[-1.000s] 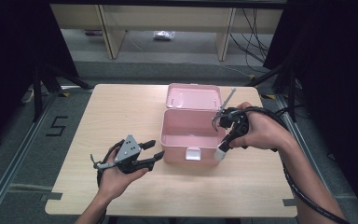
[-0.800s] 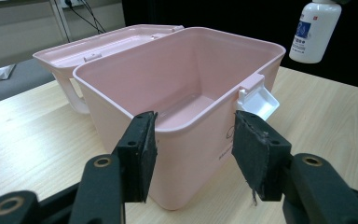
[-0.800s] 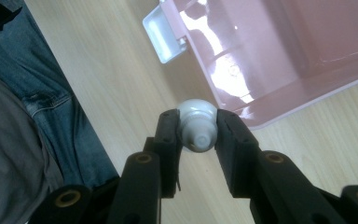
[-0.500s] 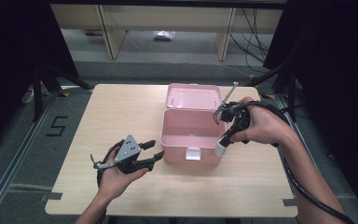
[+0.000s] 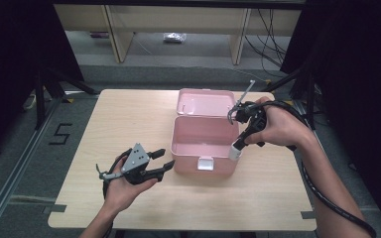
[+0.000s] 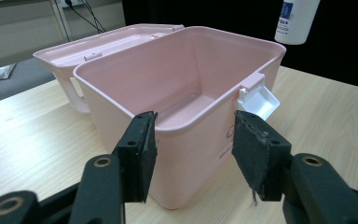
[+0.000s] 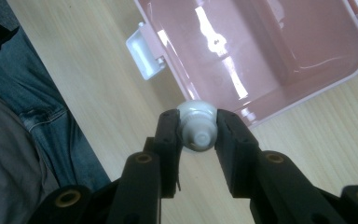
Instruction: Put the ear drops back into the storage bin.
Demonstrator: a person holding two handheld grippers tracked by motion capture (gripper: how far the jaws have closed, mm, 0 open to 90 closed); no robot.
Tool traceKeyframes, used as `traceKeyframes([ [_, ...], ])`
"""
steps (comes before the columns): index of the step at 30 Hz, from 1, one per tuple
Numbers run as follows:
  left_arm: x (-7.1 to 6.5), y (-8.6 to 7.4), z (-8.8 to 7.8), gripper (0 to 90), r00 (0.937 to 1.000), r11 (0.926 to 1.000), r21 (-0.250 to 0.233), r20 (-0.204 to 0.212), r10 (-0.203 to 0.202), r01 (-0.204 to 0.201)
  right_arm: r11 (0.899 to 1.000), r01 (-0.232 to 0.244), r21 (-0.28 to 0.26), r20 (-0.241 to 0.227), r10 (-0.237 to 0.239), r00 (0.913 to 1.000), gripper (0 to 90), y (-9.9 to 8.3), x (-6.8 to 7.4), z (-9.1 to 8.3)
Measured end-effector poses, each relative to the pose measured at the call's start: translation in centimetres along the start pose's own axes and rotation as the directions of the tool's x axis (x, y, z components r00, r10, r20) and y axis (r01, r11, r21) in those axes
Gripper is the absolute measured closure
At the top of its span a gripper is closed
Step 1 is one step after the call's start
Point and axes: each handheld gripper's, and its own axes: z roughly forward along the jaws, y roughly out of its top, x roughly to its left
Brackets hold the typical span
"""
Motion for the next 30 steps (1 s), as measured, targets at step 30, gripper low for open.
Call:
traceKeyframes([
  [30,0.0,-0.1,-0.1,48.6,1.0,1.0,0.004,-0.001,-0.001,0.001,0.997,-0.059,0.055,0.015,0.058,0.9982,71.6,1.7,-1.9,1.9],
])
